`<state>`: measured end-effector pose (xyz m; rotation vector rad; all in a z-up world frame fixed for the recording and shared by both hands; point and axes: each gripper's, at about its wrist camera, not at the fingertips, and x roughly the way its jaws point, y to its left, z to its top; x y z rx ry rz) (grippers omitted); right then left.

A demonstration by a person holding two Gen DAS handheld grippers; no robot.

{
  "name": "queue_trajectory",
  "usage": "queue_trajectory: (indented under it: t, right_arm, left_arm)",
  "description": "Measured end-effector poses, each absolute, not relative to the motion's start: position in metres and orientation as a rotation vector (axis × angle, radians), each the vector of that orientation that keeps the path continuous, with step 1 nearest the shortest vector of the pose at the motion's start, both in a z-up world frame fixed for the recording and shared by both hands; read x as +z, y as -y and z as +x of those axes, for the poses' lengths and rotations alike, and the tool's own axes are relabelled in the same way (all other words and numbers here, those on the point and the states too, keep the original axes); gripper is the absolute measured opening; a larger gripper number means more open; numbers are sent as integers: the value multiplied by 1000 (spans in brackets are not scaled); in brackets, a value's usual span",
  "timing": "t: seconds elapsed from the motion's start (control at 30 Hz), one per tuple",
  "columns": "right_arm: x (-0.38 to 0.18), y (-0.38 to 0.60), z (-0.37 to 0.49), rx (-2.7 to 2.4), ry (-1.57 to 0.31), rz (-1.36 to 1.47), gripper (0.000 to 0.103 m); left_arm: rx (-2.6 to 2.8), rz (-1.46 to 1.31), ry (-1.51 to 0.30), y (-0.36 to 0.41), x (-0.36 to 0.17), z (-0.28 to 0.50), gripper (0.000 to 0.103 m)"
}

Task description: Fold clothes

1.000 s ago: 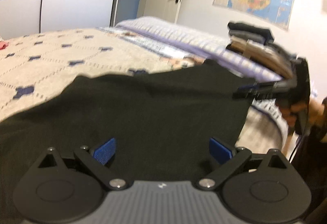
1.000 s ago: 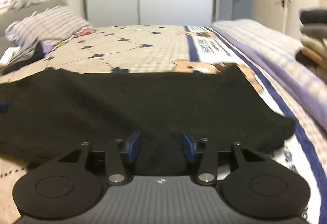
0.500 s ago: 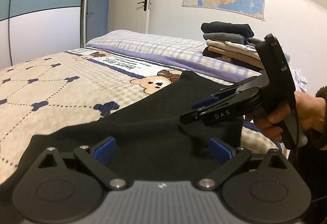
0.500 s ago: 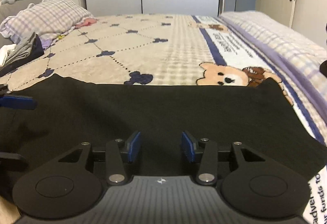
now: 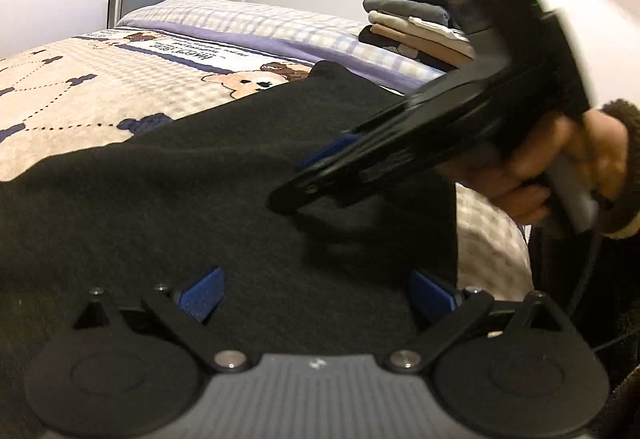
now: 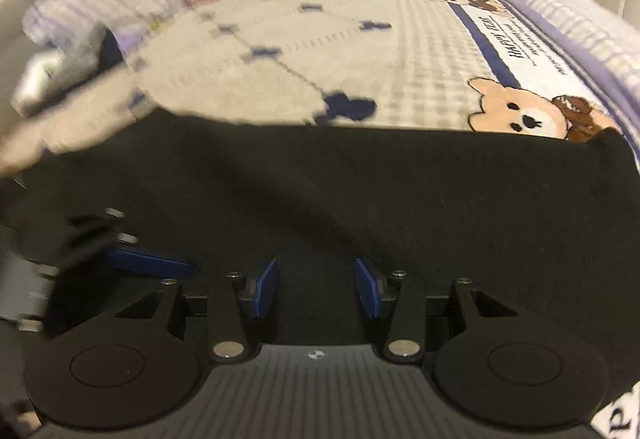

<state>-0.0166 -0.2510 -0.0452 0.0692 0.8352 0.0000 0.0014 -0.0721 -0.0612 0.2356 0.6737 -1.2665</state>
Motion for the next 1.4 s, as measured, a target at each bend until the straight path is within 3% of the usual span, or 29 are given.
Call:
queue_trajectory:
  t: [0.33,0.57,0.93,1.4]
  right_arm:
    - [-52,248,42,-66,-800,4,45]
    - [-55,247,71,-66,-752,-32,51]
    - [-18,305,30,-97,-774,152,52]
    - [-51,364,-14,-280,-850,102,54]
  left_arm:
    - [-1274,212,-684,69,-62,4,101]
    - [-1278,191,-698,68,-62,6,101]
    - [-1304,-8,-761,63,-46,30,102]
    - [-1386,78,-759,120,-62,14,102]
